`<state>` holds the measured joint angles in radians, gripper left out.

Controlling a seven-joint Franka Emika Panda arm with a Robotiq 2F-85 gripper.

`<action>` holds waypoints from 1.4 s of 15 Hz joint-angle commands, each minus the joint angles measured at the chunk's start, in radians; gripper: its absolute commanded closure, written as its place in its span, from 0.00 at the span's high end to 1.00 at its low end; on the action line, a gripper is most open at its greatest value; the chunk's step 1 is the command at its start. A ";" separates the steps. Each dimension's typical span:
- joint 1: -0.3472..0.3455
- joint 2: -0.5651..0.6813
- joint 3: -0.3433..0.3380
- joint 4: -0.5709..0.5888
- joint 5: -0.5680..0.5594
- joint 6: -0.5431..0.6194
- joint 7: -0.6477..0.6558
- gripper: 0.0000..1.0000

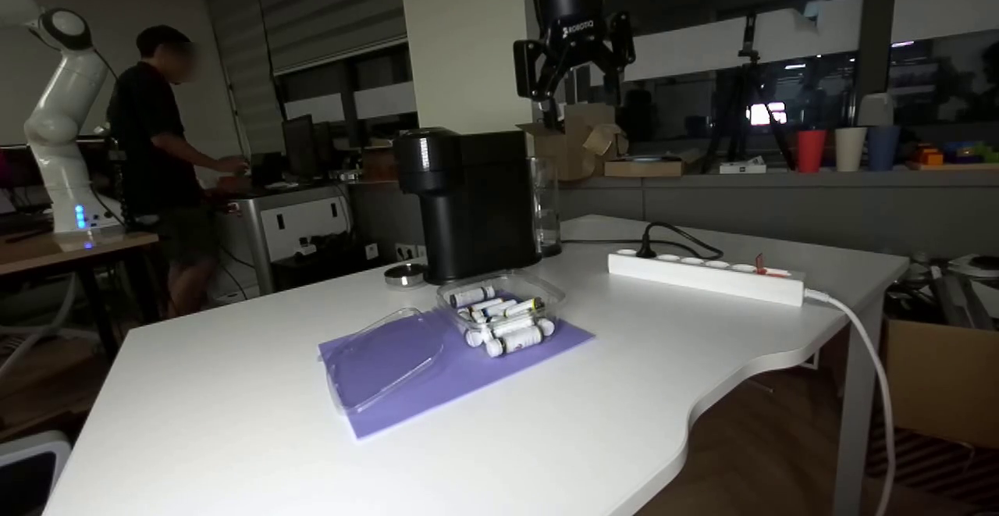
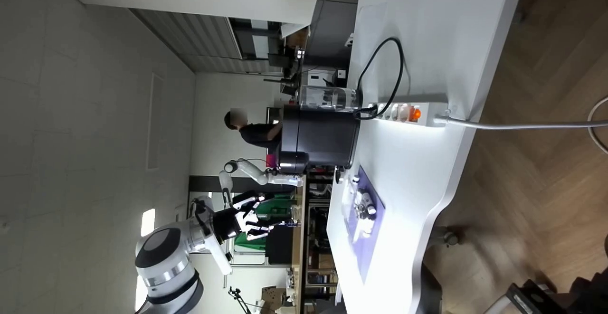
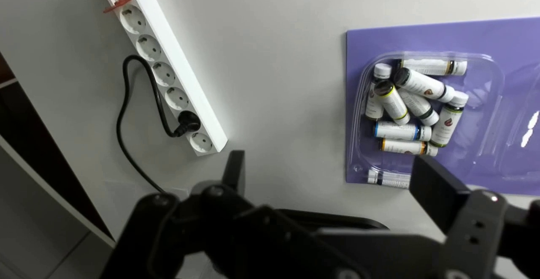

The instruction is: Pick up one of the white objects from the bowl and place it on the table

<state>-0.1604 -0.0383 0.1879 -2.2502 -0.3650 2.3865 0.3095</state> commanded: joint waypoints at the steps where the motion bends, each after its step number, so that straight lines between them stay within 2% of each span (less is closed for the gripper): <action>1: 0.068 -0.001 -0.065 -0.004 -0.002 -0.002 -0.001 1.00; 10: 0.073 -0.021 -0.066 -0.018 -0.003 -0.003 0.000 1.00; 12: 0.073 0.008 -0.101 -0.013 0.017 0.072 -0.042 1.00; 16: 0.064 0.144 -0.176 0.100 -0.002 0.210 -0.046 1.00; 19: 0.070 0.306 -0.232 0.250 0.037 0.276 -0.090 1.00; 20: 0.041 0.366 -0.211 0.313 0.044 0.290 -0.091 1.00; 21: 0.075 0.414 -0.252 0.365 0.074 0.296 -0.116 1.00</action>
<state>-0.1076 0.2052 -0.0264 -2.0801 -0.3439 2.6733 0.2363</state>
